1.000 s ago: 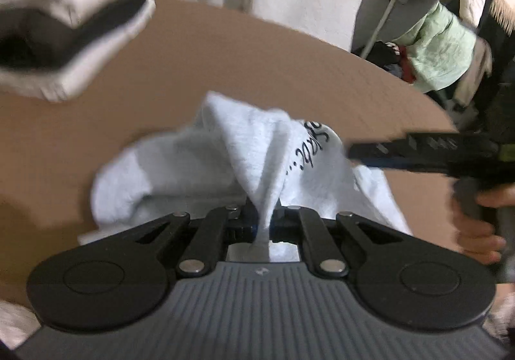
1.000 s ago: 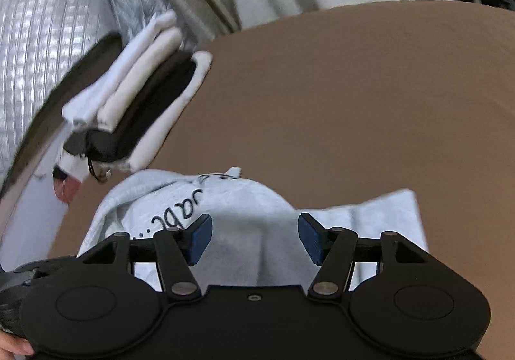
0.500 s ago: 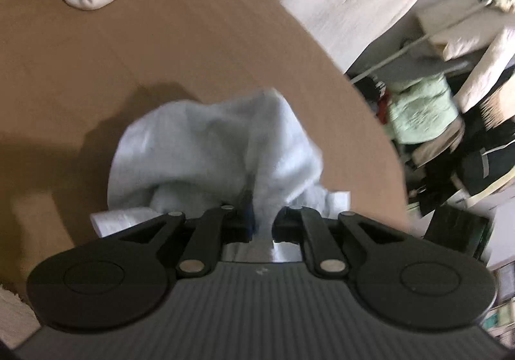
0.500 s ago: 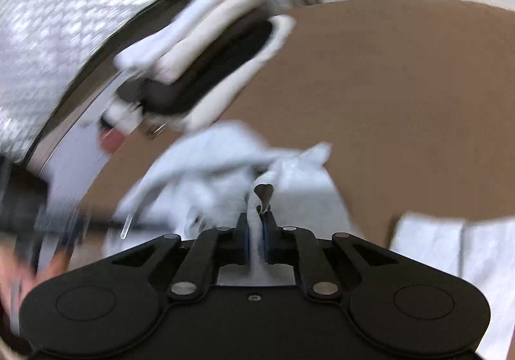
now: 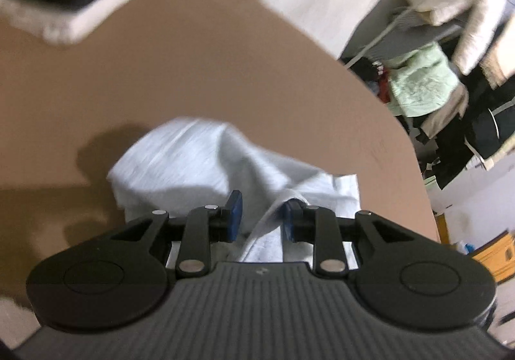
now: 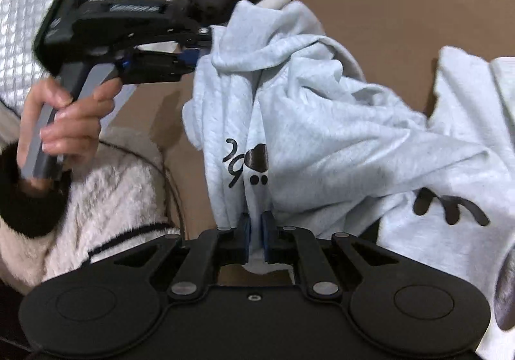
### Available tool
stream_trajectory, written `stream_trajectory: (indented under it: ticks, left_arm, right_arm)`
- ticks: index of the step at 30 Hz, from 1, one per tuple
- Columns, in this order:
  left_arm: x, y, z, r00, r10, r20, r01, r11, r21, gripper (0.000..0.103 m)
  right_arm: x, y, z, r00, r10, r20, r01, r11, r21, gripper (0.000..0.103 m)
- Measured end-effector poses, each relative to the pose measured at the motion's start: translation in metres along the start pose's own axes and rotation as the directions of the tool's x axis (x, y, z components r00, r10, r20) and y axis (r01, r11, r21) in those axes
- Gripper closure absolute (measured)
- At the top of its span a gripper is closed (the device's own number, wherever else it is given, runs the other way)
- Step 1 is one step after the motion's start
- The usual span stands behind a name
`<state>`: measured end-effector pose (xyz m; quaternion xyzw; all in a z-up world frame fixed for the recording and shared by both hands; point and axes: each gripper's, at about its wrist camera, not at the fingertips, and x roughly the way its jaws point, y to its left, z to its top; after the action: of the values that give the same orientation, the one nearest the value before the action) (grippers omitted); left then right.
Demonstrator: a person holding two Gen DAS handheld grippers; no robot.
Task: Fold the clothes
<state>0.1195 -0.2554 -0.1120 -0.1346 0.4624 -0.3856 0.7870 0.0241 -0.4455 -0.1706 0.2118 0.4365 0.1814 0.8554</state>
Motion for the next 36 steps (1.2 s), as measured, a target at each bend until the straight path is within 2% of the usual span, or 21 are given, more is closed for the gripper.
stream_trajectory:
  ticks: [2, 4, 6, 8, 11, 12, 13, 15, 16, 17, 19, 20, 21, 22, 24, 26, 27, 29, 31, 34, 36]
  left_arm:
    - [-0.003, -0.01, 0.001, 1.0, -0.01, 0.024, 0.009, 0.999, 0.042, 0.072]
    - [-0.002, -0.015, 0.006, 0.999, -0.027, 0.026, 0.026, 0.999, 0.035, 0.052]
    - [0.0, -0.01, 0.008, 0.999, -0.044, -0.001, 0.044, 0.999, -0.001, 0.051]
    - [0.009, -0.007, 0.008, 0.998, -0.021, -0.061, 0.02, 1.0, -0.01, 0.051]
    - [0.026, -0.006, 0.003, 0.985, 0.081, -0.149, -0.078, 0.997, 0.027, 0.065]
    - [0.032, -0.006, 0.001, 0.978, 0.119, -0.171, -0.114, 0.993, 0.043, 0.078]
    - [0.031, -0.007, 0.003, 0.979, 0.119, -0.163, -0.114, 0.993, 0.043, 0.085]
    - [0.025, -0.01, 0.005, 0.985, 0.121, -0.126, -0.117, 0.992, 0.037, 0.089]
    - [0.019, -0.013, 0.007, 0.985, 0.149, -0.086, -0.144, 0.988, 0.058, 0.09]
    - [0.014, -0.018, 0.007, 0.976, 0.215, -0.033, -0.21, 0.972, 0.104, 0.09]
    - [0.009, -0.024, 0.008, 0.941, 0.337, 0.04, -0.339, 0.927, 0.158, 0.09]
    - [0.008, -0.024, 0.008, 0.926, 0.374, 0.059, -0.378, 0.911, 0.163, 0.09]
    - [0.008, -0.02, 0.01, 0.93, 0.364, 0.044, -0.367, 0.919, 0.143, 0.09]
    - [0.009, -0.015, 0.012, 0.935, 0.354, 0.028, -0.354, 0.927, 0.122, 0.09]
    - [0.014, -0.004, 0.016, 0.953, 0.3, -0.038, -0.298, 0.953, 0.045, 0.09]
    - [0.02, 0.002, 0.016, 0.955, 0.287, -0.074, -0.286, 0.958, 0.026, 0.09]
    - [0.023, 0.004, 0.015, 0.953, 0.291, -0.082, -0.29, 0.957, 0.029, 0.09]
    - [0.026, 0.003, 0.013, 0.95, 0.302, -0.083, -0.299, 0.953, 0.046, 0.09]
    - [0.029, 0.004, 0.011, 0.947, 0.31, -0.083, -0.305, 0.95, 0.059, 0.09]
    - [0.035, 0.009, 0.01, 0.945, 0.311, -0.096, -0.307, 0.95, 0.055, 0.09]
    - [0.038, 0.011, 0.009, 0.946, 0.31, -0.094, -0.307, 0.951, 0.047, 0.09]
  right_arm:
    - [-0.009, 0.0, 0.001, 0.999, -0.015, 0.033, 0.014, 1.0, 0.024, 0.088]
    - [-0.021, 0.002, 0.003, 0.995, -0.045, 0.087, 0.043, 0.999, 0.023, 0.078]
    - [-0.034, 0.004, 0.006, 0.986, -0.076, 0.15, 0.074, 0.997, 0.023, 0.067]
    - [-0.046, 0.0, 0.014, 0.972, -0.097, 0.212, 0.091, 0.995, 0.038, 0.065]
    - [-0.059, -0.004, 0.022, 0.953, -0.112, 0.283, 0.094, 0.993, 0.076, 0.059]
    - [-0.061, -0.006, 0.025, 0.945, -0.134, 0.299, 0.113, 0.99, 0.088, 0.054]
    - [-0.062, -0.009, 0.028, 0.937, -0.156, 0.314, 0.131, 0.986, 0.099, 0.045]
    - [-0.061, -0.021, 0.032, 0.921, -0.207, 0.33, 0.178, 0.977, 0.117, 0.032]
    - [-0.059, -0.027, 0.035, 0.915, -0.226, 0.335, 0.196, 0.973, 0.122, 0.029]
    - [-0.053, -0.032, 0.038, 0.92, -0.228, 0.319, 0.199, 0.973, 0.119, 0.029]
    - [-0.04, -0.041, 0.044, 0.929, -0.231, 0.288, 0.207, 0.972, 0.113, 0.029]
    - [-0.034, -0.046, 0.047, 0.934, -0.233, 0.272, 0.21, 0.971, 0.11, 0.029]
    - [-0.027, -0.05, 0.049, 0.946, -0.202, 0.255, 0.18, 0.978, 0.105, 0.03]
    - [-0.016, -0.052, 0.048, 0.963, -0.164, 0.215, 0.145, 0.984, 0.103, 0.039]
    - [0.003, -0.048, 0.044, 0.991, -0.081, 0.104, 0.077, 0.996, 0.046, 0.044]
    - [0.014, -0.03, 0.033, 0.999, -0.051, 0.013, 0.052, 0.995, -0.079, 0.044]
    - [0.014, -0.017, 0.027, 0.996, -0.088, 0.001, 0.087, 0.981, -0.175, 0.044]
    - [0.004, -0.003, 0.026, 0.99, -0.142, 0.025, 0.143, 0.949, -0.282, 0.044]
    - [-0.017, -0.002, 0.038, 0.982, -0.151, 0.112, 0.178, 0.943, -0.283, 0.044]
    - [-0.057, -0.025, 0.068, 0.947, -0.104, 0.305, 0.157, 0.975, -0.157, 0.044]
    - [-0.067, -0.055, 0.09, 0.926, -0.105, 0.362, 0.121, 0.992, -0.024, 0.044]
